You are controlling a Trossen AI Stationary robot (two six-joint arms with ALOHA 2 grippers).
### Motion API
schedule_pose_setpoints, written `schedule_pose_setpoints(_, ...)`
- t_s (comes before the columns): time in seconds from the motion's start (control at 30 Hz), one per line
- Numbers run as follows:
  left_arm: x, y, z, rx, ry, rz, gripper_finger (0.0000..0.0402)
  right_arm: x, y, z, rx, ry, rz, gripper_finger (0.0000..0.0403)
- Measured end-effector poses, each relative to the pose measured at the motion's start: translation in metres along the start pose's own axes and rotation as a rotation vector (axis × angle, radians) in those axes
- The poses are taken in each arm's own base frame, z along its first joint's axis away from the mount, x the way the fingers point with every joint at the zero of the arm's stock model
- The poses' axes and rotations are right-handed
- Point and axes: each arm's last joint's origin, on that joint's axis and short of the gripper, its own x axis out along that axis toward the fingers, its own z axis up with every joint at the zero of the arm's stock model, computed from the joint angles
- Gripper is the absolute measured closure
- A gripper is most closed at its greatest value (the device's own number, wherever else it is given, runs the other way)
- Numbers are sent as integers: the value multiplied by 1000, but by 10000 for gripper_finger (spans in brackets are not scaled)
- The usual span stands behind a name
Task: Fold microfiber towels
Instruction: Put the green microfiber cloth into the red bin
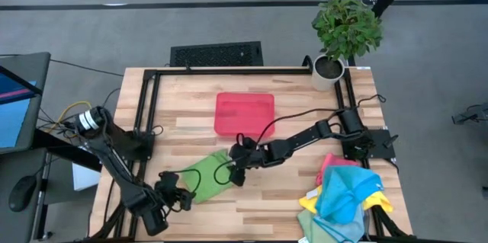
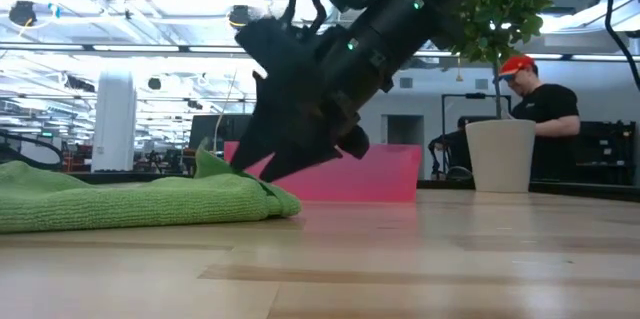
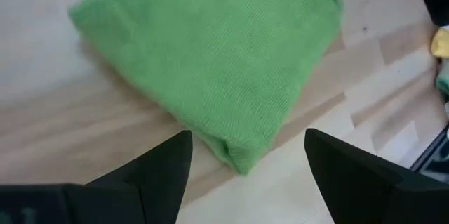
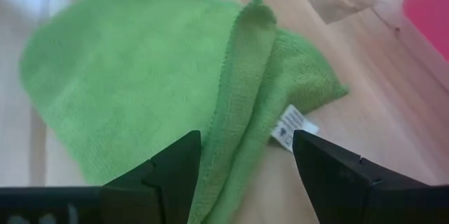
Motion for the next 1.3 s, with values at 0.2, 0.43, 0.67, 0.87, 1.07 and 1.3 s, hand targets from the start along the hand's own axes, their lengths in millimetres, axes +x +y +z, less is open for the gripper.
schedule_pose_setpoints(0.2,21,4,-7,-29,4,54,132,2,0,1,6,-20,7,148)
schedule_pose_setpoints(0.43,22,3,-5,-54,-21,46,132,2,0,1,8,-22,9,148)
schedule_pose_setpoints(0.67,22,7,-2,-35,-56,75,132,2,2,3,16,-45,21,148)
schedule_pose_setpoints(0.87,33,8,3,-34,-93,87,132,7,0,-2,29,-19,7,148)
schedule_pose_setpoints(1.07,35,11,-3,-43,-45,123,132,7,-1,-3,29,-8,3,148)
schedule_pose_setpoints(1.3,24,-1,-3,-72,-8,112,132,7,0,0,33,-35,17,148)
